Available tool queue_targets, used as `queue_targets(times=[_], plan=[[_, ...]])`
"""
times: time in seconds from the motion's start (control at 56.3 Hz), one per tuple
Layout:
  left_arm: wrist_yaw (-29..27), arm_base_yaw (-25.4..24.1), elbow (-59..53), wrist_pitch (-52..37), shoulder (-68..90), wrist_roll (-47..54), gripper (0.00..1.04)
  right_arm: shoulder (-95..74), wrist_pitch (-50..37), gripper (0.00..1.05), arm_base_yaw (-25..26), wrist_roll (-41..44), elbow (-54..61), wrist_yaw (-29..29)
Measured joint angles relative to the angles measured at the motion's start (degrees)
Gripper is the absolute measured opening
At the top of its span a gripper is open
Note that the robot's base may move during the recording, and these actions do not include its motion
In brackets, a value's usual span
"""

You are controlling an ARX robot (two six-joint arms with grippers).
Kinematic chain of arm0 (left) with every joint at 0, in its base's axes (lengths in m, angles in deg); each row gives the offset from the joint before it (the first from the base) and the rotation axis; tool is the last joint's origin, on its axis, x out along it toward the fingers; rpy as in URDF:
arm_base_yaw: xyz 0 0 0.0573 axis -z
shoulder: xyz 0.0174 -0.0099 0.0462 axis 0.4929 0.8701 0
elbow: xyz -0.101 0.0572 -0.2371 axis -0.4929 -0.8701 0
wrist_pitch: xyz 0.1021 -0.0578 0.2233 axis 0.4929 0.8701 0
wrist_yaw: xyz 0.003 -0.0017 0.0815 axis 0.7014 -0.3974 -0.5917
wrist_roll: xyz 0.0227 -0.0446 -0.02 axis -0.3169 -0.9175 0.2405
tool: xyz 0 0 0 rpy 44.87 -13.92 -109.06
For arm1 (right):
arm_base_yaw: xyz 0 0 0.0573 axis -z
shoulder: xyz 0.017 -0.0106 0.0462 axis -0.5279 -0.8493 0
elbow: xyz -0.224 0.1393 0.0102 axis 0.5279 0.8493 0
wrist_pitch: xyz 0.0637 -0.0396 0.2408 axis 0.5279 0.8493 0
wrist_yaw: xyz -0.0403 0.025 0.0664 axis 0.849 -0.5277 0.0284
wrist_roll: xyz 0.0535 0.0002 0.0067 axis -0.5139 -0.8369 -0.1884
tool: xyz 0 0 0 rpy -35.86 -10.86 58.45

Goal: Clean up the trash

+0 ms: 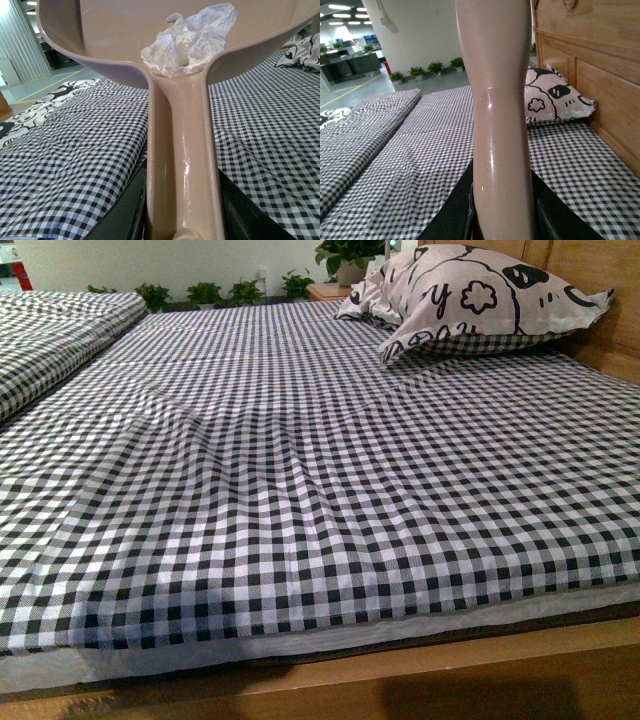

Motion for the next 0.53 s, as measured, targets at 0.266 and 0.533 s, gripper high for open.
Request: queue_targets(times=[0.266,0.533], plan=[[0.0,0.0,0.0,0.0,0.0,-0.1,0.27,0.0,0.0,0.20,0.0,0.0,0.0,0.0],[0.0,0.0,0.0,0.0,0.0,-0.2,0.27,0.0,0.0,0.20,0.0,0.0,0.0,0.0]])
